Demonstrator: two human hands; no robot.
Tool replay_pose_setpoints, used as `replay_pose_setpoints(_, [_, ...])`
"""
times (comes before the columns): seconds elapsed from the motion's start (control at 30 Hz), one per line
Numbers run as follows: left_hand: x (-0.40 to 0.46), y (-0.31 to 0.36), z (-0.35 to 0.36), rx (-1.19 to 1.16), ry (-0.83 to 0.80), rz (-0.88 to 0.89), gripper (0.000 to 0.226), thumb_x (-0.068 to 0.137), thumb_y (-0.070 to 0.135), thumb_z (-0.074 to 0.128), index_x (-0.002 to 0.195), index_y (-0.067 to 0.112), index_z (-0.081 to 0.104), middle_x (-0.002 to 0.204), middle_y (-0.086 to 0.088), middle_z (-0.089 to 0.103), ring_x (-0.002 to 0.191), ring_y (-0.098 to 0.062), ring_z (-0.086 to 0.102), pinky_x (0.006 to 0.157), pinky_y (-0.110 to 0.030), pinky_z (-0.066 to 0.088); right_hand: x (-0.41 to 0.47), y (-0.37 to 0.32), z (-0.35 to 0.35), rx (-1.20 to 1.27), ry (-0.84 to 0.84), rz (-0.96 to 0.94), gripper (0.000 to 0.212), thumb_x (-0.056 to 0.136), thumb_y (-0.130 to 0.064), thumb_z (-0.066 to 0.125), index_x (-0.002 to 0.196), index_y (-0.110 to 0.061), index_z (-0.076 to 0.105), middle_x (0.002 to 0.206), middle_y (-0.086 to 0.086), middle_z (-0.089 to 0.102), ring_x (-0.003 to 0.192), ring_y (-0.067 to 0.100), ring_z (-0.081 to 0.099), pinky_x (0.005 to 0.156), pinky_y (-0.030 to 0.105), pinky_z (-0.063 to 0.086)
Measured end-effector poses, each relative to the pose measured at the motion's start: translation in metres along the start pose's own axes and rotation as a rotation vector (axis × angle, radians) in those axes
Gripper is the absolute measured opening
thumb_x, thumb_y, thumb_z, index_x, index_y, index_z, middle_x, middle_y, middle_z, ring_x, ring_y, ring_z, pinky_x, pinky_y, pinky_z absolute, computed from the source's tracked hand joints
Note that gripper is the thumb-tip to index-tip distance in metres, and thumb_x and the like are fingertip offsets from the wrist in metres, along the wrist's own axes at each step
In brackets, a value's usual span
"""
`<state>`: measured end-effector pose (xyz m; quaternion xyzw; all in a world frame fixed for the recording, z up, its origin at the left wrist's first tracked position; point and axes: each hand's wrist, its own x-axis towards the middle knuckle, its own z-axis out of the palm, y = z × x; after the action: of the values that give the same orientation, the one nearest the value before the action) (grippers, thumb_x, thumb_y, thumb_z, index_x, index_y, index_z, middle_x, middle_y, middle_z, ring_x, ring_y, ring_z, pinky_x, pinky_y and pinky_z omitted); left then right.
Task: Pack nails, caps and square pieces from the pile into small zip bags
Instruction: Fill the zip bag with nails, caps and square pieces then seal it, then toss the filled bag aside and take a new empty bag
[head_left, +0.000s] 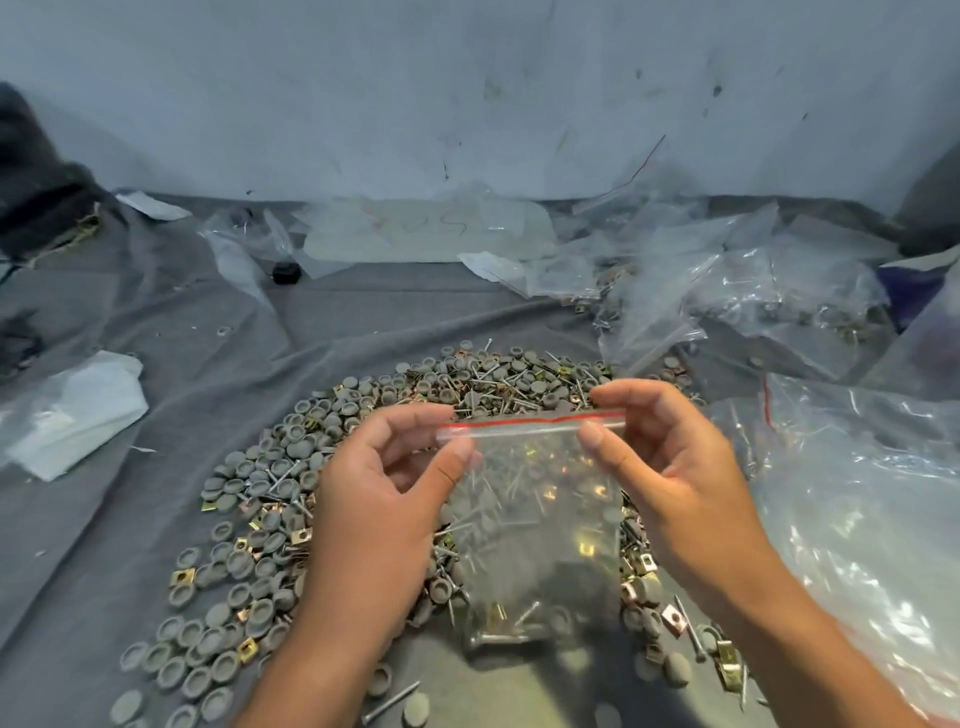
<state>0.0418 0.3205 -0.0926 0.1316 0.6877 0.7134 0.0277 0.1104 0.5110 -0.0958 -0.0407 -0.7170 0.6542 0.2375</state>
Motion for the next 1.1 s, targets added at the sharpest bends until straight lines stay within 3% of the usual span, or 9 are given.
replay_pose_setpoints(0.1, [0.004, -0.003, 0.001, -0.056, 0.021, -0.059, 0.026, 0.069, 0.033, 0.076, 0.095, 0.03, 0.072, 0.094, 0.003, 0.076, 0.087, -0.015, 0.074, 0.068, -0.017, 0.056, 0.002, 0.006, -0.001, 0.112, 0.049, 0.053, 0.027, 0.08, -0.029, 0.076, 0.105, -0.034, 0.069, 0.089, -0.001, 0.073, 0.081, 0.008, 0.065, 0.07, 0.016, 0.053])
replay_pose_setpoints(0.3, [0.005, -0.004, 0.003, -0.183, 0.041, -0.126, 0.037, 0.067, 0.027, 0.078, 0.102, 0.022, 0.067, 0.092, -0.005, 0.075, 0.085, -0.017, 0.073, 0.069, -0.018, 0.055, 0.003, 0.009, 0.004, 0.19, 0.1, 0.077, 0.033, 0.072, -0.036, 0.08, 0.102, -0.036, 0.067, 0.088, 0.001, 0.074, 0.083, 0.011, 0.067, 0.075, 0.019, 0.056])
replay_pose_setpoints(0.47, [0.005, -0.004, 0.003, -0.186, 0.049, -0.096, 0.028, 0.067, 0.03, 0.077, 0.092, 0.034, 0.065, 0.092, -0.003, 0.075, 0.084, -0.017, 0.071, 0.068, -0.02, 0.054, 0.003, 0.009, 0.012, 0.263, 0.061, 0.144, 0.048, 0.073, -0.03, 0.079, 0.117, -0.024, 0.062, 0.086, 0.0, 0.073, 0.082, 0.008, 0.069, 0.071, 0.016, 0.054])
replay_pose_setpoints(0.57, [0.003, -0.004, 0.005, -0.174, -0.001, -0.073, 0.035, 0.07, 0.03, 0.077, 0.102, 0.03, 0.062, 0.095, -0.002, 0.074, 0.091, -0.019, 0.071, 0.075, -0.026, 0.057, -0.003, 0.005, 0.015, 0.238, 0.015, 0.139, 0.044, 0.077, -0.029, 0.081, 0.118, -0.03, 0.063, 0.083, 0.004, 0.073, 0.079, 0.01, 0.068, 0.071, 0.016, 0.054])
replay_pose_setpoints(0.7, [-0.002, -0.001, 0.011, -0.144, -0.091, -0.037, 0.052, 0.069, 0.028, 0.081, 0.114, 0.021, 0.054, 0.096, -0.005, 0.077, 0.085, -0.015, 0.074, 0.072, -0.021, 0.056, -0.008, 0.0, 0.018, 0.255, 0.02, 0.105, 0.039, 0.075, -0.032, 0.082, 0.11, -0.034, 0.065, 0.077, 0.003, 0.071, 0.072, 0.009, 0.065, 0.065, 0.016, 0.052])
replay_pose_setpoints(0.9, [-0.005, -0.002, 0.012, -0.131, -0.092, -0.027, 0.042, 0.064, 0.032, 0.083, 0.099, 0.034, 0.06, 0.093, -0.007, 0.076, 0.08, -0.016, 0.073, 0.069, -0.024, 0.057, -0.012, -0.002, 0.019, 0.185, 0.024, 0.097, 0.042, 0.075, -0.038, 0.084, 0.111, -0.039, 0.063, 0.092, 0.003, 0.074, 0.083, 0.011, 0.07, 0.072, 0.019, 0.054])
replay_pose_setpoints(1.03, [-0.006, -0.001, 0.014, -0.138, -0.125, -0.007, 0.057, 0.066, 0.034, 0.087, 0.112, 0.026, 0.056, 0.097, -0.006, 0.076, 0.089, -0.019, 0.074, 0.076, -0.025, 0.057, -0.01, -0.004, 0.021, 0.229, -0.04, 0.124, 0.055, 0.071, -0.039, 0.089, 0.119, -0.038, 0.063, 0.099, 0.007, 0.076, 0.092, 0.021, 0.075, 0.077, 0.021, 0.056])
replay_pose_setpoints(1.1, [-0.007, 0.0, 0.014, -0.136, -0.143, -0.006, 0.054, 0.065, 0.035, 0.088, 0.11, 0.031, 0.058, 0.097, -0.008, 0.076, 0.088, -0.021, 0.075, 0.073, -0.023, 0.057, -0.011, -0.005, 0.022, 0.226, -0.05, 0.123, 0.056, 0.07, -0.04, 0.09, 0.119, -0.037, 0.063, 0.098, 0.009, 0.076, 0.091, 0.023, 0.075, 0.076, 0.021, 0.057])
